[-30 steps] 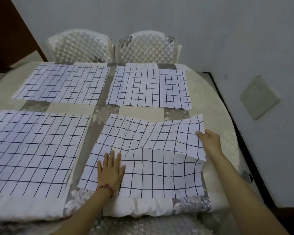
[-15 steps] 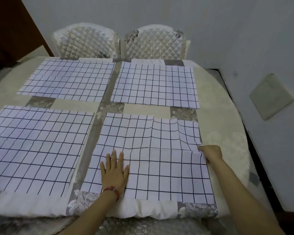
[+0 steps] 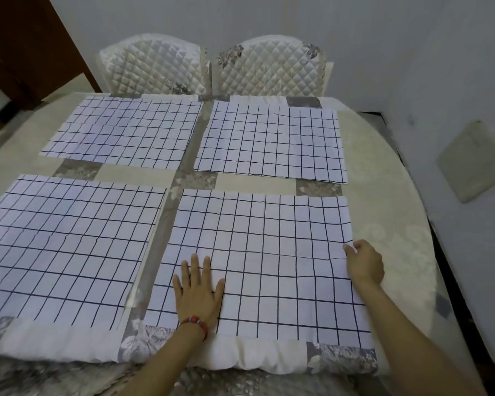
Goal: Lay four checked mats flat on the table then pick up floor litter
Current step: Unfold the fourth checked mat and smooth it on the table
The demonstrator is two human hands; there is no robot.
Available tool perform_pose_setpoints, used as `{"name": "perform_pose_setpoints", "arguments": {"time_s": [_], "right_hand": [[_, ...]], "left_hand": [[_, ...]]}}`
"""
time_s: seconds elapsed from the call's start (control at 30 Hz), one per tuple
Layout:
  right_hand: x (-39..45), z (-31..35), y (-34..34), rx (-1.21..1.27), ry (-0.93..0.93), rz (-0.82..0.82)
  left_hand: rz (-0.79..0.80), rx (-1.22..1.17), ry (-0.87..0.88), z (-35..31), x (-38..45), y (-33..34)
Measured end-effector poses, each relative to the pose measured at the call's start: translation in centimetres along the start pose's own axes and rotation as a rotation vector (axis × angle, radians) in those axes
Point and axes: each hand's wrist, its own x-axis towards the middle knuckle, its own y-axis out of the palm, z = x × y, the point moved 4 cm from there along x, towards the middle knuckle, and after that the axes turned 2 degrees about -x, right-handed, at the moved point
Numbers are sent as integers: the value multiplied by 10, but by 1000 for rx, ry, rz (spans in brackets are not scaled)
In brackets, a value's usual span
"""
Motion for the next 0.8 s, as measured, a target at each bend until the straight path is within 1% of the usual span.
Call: {"name": "perform_pose_setpoints", "arguments": {"time_s": [0.13,0.23,0.3,0.37,0.47,0.53,0.6,0.67,0.73,0.8], "right_hand": [[-7,1,-1,-111,-43,-42],[-17,4,-4,-209,-107,-195],[-28,15,-2,-165,-187,-248],[-44,36,12,-169,-380,-181],[-77,71,44,-232,-746,-12],[-92,79,67,-302,-857,127],[-98,74,87,-391,-872,225],[-91,65,94,-410,-819,254],[-74,54,86,-387,-709,224],[-49,33,69,-402,-550,156]], "left_hand": [[-7,12,-5,2,-1,1],[-10,30,-10,2,-1,1],[-18,24,-9,2,-1,0],[-22,22,12,-2,1,-1],[-55,26,97,-22,9,-7],[-51,37,152,-34,15,-7],[-17,62,189,-35,20,2],[-13,57,188,-28,22,9],[-28,52,178,-23,23,10],[-26,63,181,-22,22,11]]}}
